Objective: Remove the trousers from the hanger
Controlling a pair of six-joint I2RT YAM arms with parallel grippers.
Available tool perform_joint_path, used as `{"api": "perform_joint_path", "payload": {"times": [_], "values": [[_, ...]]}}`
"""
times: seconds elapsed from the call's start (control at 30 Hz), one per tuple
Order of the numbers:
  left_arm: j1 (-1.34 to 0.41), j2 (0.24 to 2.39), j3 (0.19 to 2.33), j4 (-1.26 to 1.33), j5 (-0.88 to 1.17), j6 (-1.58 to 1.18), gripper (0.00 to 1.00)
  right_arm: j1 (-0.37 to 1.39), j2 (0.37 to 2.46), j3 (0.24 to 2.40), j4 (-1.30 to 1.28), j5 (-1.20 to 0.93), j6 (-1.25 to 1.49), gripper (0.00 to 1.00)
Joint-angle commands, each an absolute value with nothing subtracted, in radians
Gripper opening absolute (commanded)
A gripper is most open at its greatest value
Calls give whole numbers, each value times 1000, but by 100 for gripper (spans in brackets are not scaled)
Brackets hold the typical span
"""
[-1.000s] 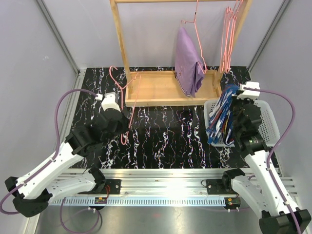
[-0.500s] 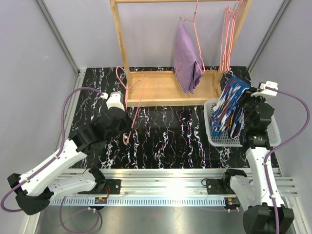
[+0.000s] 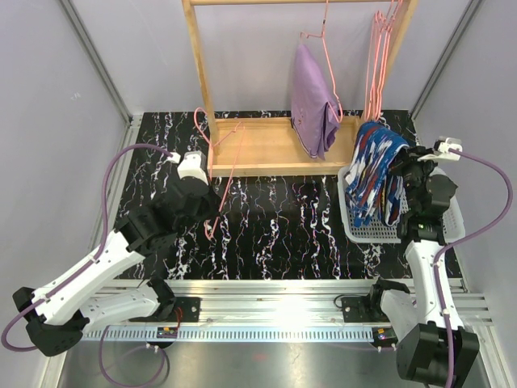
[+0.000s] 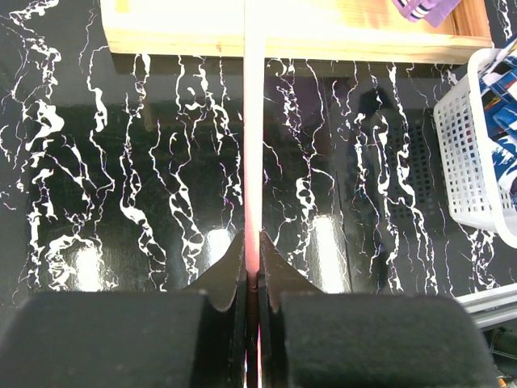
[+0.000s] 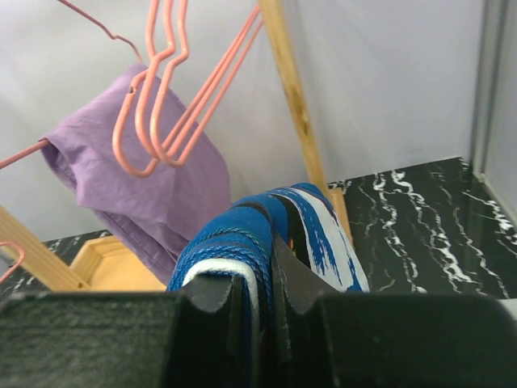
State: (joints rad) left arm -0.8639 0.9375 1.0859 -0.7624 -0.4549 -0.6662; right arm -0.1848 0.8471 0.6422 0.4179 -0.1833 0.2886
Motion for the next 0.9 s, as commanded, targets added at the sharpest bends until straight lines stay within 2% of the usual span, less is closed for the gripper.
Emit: {"api": "perform_joint_path", "payload": {"times": [0.0,0.43,0.7,0.87], "values": [[-861,942,1097,-693,-442,-652,0,-190,838,663,666,-250,379,0],[-861,936,1092,-683,-428,-647,0,-190,773,499,778,-160,417,0],[-861,930,1094,-681,-420,-641,0,-192,654,385,727,-13,407,0],[-861,928,1092,-680,-413,-635,0,-192,623,339,660,-5,377,2]]}}
